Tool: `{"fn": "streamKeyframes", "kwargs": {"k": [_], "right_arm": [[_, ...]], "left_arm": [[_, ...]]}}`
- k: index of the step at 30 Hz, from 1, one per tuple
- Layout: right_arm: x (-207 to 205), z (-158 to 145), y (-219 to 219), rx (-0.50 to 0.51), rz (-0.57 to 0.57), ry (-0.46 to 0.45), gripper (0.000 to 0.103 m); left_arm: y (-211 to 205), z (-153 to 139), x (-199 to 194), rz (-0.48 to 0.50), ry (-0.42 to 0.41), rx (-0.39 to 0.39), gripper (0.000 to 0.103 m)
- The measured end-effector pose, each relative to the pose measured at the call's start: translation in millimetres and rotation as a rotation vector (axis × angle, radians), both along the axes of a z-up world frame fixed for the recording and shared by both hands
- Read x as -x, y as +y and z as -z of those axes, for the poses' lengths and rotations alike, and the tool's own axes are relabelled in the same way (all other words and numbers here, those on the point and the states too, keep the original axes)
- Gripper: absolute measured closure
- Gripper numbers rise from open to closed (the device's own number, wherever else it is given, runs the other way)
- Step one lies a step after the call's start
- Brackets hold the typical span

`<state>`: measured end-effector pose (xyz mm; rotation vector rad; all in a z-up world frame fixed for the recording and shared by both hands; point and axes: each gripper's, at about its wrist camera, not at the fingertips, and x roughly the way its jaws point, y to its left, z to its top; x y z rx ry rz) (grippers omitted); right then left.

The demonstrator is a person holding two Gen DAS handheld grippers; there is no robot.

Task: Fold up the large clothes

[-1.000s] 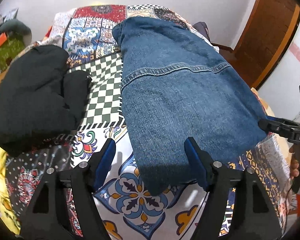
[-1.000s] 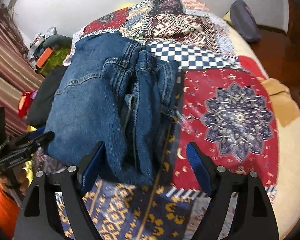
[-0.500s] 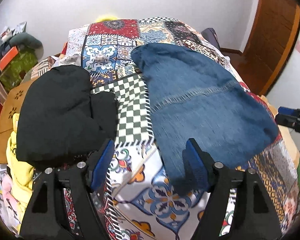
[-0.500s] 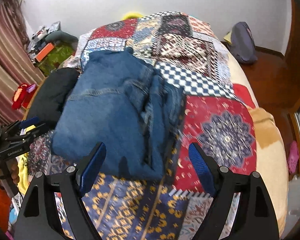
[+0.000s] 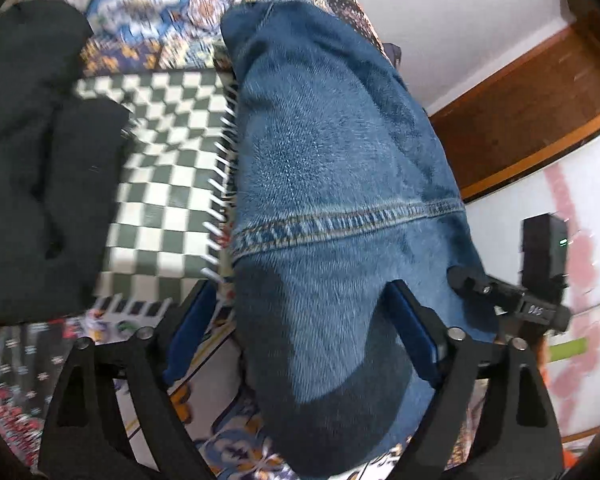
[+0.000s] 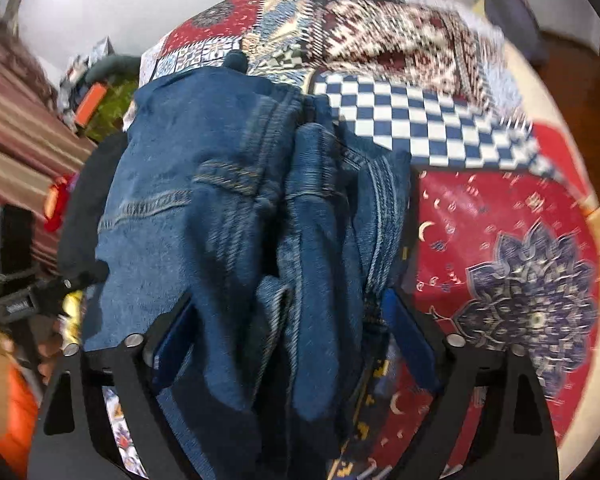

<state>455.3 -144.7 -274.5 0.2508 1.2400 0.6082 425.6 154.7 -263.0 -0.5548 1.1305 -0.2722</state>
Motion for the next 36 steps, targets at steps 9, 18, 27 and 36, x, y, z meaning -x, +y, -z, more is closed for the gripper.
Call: {"fn": "streamKeyframes", "kwargs": {"k": [9,18,27,36], "right_arm": [[-22,20,2,-0.124,-0.028,0.091,0.001],[-22,15,-3,-0.210,-0.027,0.102,0.038],[2,-51,12,-0.137,-0.051,-0.034,0.065],[24,-145,61,-0.167,-0.106,-0.207,0.065]], "left_arm": [[-7,18,-35,0.036,0.036,0.064,0.009],[-23,10,-45,0.037,0.034,0.072,0.032],[-32,-55,-14,0.050,-0.078,0.002,0.055],[25,-163,31,-0.013,-0.259,-0.007,0.055]]}}
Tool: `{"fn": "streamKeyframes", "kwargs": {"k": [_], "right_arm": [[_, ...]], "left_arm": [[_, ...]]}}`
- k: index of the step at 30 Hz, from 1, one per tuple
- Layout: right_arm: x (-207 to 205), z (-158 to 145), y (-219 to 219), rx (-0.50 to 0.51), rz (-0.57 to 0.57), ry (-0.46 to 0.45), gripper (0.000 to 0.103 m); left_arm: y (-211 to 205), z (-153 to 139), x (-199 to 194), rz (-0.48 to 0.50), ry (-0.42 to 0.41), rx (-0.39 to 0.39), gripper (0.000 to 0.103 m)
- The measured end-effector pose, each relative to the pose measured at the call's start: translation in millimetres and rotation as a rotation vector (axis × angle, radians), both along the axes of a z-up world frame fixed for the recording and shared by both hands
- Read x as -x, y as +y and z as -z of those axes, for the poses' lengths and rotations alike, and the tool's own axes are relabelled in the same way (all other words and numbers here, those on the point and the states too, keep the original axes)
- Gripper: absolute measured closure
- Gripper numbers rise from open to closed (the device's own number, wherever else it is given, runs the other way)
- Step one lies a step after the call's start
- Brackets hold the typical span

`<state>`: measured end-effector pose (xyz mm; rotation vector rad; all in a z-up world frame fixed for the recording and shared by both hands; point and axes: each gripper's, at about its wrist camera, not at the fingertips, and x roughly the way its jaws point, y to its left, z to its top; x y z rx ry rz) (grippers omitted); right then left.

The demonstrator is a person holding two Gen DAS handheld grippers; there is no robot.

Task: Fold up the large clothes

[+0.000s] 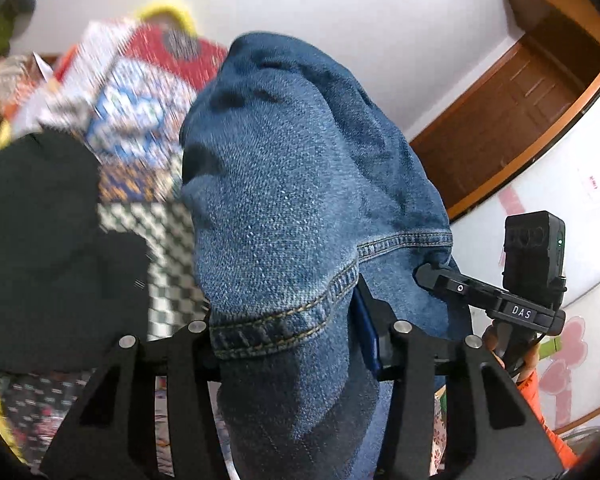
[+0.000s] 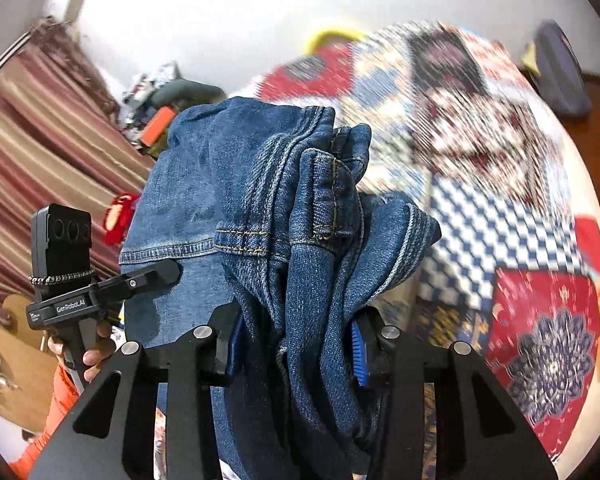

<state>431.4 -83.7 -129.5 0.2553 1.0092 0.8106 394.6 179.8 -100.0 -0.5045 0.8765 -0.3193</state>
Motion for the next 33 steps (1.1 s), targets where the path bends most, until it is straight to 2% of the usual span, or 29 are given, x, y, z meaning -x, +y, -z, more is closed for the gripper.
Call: {"fn": "streamKeyframes", "kwargs": {"k": [5,8,13,17,24,27,30,32,33], "right_arm": [[3,-34,57,-0.036,-0.058,-0.066,0.065],[0,-42,90,-0.051,-0.094,-0.083,0.065],[-14,-37,158,-0.060,-0.160,-0.072,0.065],[-27,-13,200,-0.052,-0.197,-0.033,0.065],[-54,67,259,0.019,-0.226,0.088,0.065],[-62,100,277,0.071,-0.209,0.139,0.063],[-73,125,279,0.090,-0.189,0.185,0.058],[-74,126,277,0.100,-0.193,0.192,0.055],[-72,122,275,0.112,-0.196,0.186,0.054]], "left_arm": [[56,-41,31,-0.061,-0.063,-0.035,0.055],[91,-58,44,-0.107,-0.079,-0.054,0.055],[153,-53,46,-0.187,-0.050,-0.062,0.055],[190,-29,42,-0.232,-0.001,-0.065,0.055],[243,54,16,-0.275,0.144,-0.058,0.055],[257,90,7,-0.280,0.177,-0.039,0.050],[259,100,5,-0.275,0.177,-0.010,0.047],[258,101,4,-0.275,0.178,-0.029,0.044],[253,94,6,-0.279,0.179,-0.067,0.042]]}}
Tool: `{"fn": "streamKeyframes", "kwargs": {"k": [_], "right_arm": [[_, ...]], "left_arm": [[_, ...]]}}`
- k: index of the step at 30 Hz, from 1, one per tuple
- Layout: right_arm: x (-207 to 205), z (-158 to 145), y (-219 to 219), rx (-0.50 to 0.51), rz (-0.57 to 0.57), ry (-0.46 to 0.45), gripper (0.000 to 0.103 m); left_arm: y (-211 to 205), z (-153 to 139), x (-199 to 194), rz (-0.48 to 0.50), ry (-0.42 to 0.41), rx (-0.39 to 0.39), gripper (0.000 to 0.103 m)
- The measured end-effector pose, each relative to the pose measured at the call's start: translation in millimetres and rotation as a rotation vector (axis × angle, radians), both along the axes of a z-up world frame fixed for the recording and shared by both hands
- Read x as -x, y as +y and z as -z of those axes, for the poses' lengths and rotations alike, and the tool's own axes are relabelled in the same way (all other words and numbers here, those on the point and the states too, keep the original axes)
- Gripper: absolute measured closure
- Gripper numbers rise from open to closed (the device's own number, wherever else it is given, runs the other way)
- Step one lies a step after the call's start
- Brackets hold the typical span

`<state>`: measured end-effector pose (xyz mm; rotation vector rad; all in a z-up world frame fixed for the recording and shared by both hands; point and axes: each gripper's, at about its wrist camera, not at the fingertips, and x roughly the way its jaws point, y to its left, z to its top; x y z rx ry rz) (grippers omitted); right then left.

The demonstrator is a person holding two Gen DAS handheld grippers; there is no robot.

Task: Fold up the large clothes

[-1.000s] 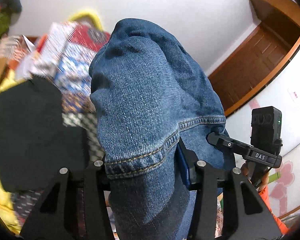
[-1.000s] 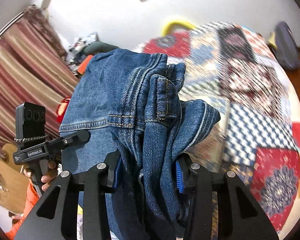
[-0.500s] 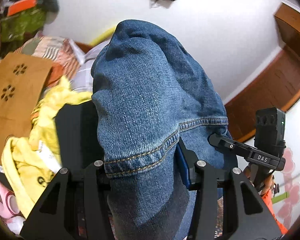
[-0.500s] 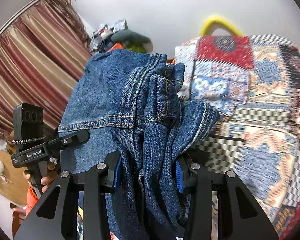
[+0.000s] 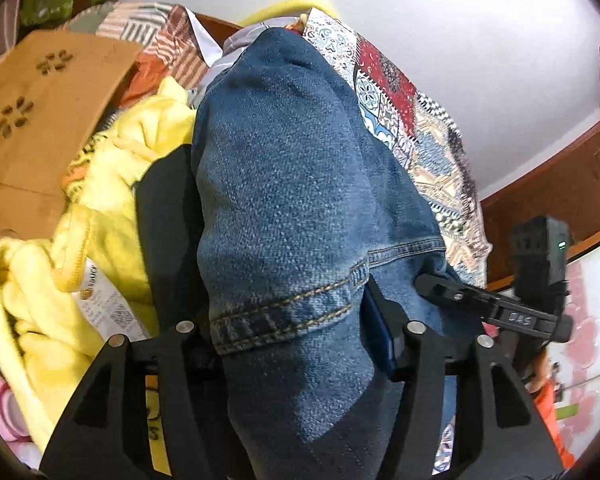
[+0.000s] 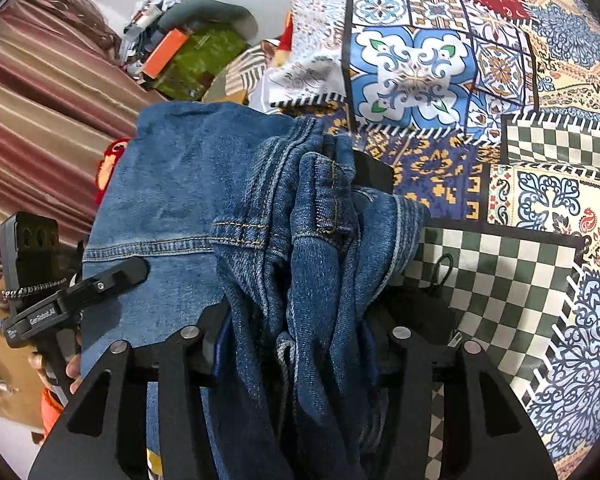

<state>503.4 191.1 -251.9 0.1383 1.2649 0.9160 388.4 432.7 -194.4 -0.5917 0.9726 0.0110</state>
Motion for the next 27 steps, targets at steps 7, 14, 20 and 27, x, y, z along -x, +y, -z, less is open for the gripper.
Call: {"fn": "streamKeyframes", "kwargs": {"k": [7,14,20,27], "right_arm": [[36,-39,-6,0.160,-0.038,-0.218,0.050],[85,-53,-14,0.190,-0.093,-0.403,0.035],[91,-27,-26,0.176,-0.052,-0.308,0.027],[103,-22,-47,0.182,-0.026,-0.268,0.025]], "left_arm": [[-30,-27,23,-0.027,0.003,-0.238,0.037],[-66,-29,63,-0.003,0.009,-0.426,0.027],[-79,-12,89,-0.048,0.010,-0.576,0.014],[-68,0,105,-0.139,0.028,-0.480,0.013]]}}
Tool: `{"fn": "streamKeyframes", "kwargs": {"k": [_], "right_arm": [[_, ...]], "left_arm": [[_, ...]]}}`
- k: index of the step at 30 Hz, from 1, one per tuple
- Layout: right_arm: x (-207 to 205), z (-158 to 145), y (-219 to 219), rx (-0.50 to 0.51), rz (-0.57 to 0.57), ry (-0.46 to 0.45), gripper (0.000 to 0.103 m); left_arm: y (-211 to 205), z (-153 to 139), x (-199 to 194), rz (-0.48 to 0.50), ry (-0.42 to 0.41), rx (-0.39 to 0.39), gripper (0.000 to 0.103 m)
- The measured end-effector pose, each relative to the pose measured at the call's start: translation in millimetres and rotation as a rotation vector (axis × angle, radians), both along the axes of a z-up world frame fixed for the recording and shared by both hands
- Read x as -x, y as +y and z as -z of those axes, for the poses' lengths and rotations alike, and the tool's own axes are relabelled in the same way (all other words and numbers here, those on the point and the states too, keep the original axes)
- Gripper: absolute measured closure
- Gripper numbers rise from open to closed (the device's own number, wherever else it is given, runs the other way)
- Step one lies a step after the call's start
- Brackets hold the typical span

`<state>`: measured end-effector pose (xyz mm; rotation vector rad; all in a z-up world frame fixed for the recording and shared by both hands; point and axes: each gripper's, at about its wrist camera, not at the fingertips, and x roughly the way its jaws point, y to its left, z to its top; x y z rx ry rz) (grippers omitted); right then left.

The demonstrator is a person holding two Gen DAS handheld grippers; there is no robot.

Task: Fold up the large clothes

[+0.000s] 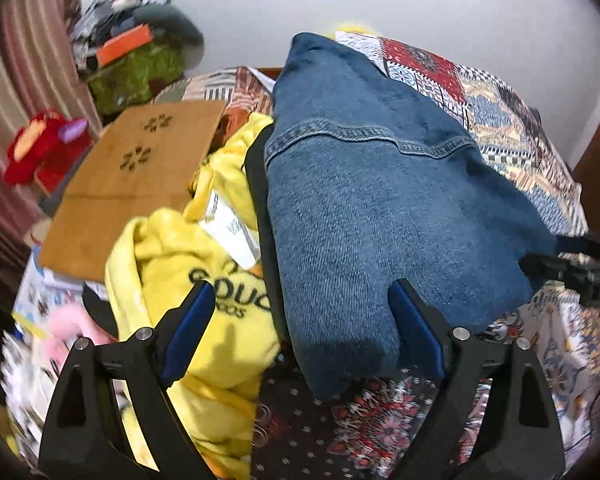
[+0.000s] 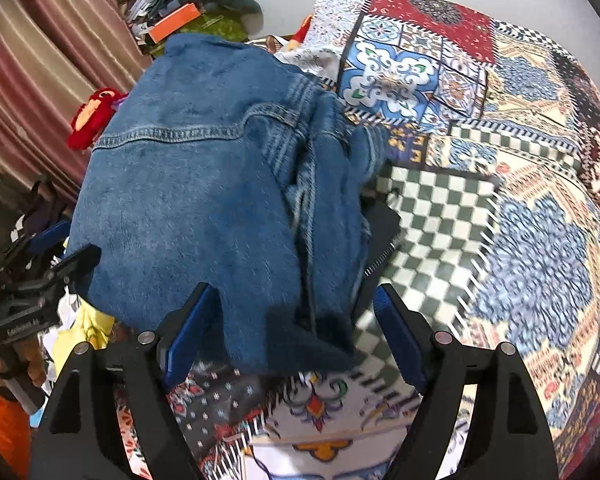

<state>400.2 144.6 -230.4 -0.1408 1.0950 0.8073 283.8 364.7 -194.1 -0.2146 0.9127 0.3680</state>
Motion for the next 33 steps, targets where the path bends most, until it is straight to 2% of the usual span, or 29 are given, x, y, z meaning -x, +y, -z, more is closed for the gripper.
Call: {"fn": "streamKeyframes", "kwargs": {"k": [4,8,11,15,19,24,27,33], "right_arm": [[13,-17,-15,0.036,0.005,-0.066,0.025],[30,-49,-38,-0.026,0.023,-0.087,0.025],[49,-78,-53,-0.080,0.035,-0.124,0.025],[80,-124,-73,-0.168,0.043,-0.198,0.025],[119,-170,-93,-0.265,0.047,-0.303,0.025],[179,-223,-120,-0.390,0.048,-0.480,0.025],[210,-241,-136,-0.466,0.059,-0.567,0.025],[261,-257,-157,-0.556,0.092,-0.703,0.025]], "left_arm": [[-3,-13,11,-0.023,-0.005,0.038,0.014],[-20,-36,29,-0.013,-0.017,-0.017,0.015],[-37,-65,52,0.008,-0.069,-0.061,0.015],[-62,-113,89,0.031,-0.182,-0.102,0.015],[-95,-167,132,0.055,-0.331,-0.158,0.015],[-142,-220,188,0.052,-0.520,-0.264,0.015],[-166,-237,221,0.049,-0.617,-0.296,0.015],[-201,-250,264,0.027,-0.741,-0.351,0.015]]}}
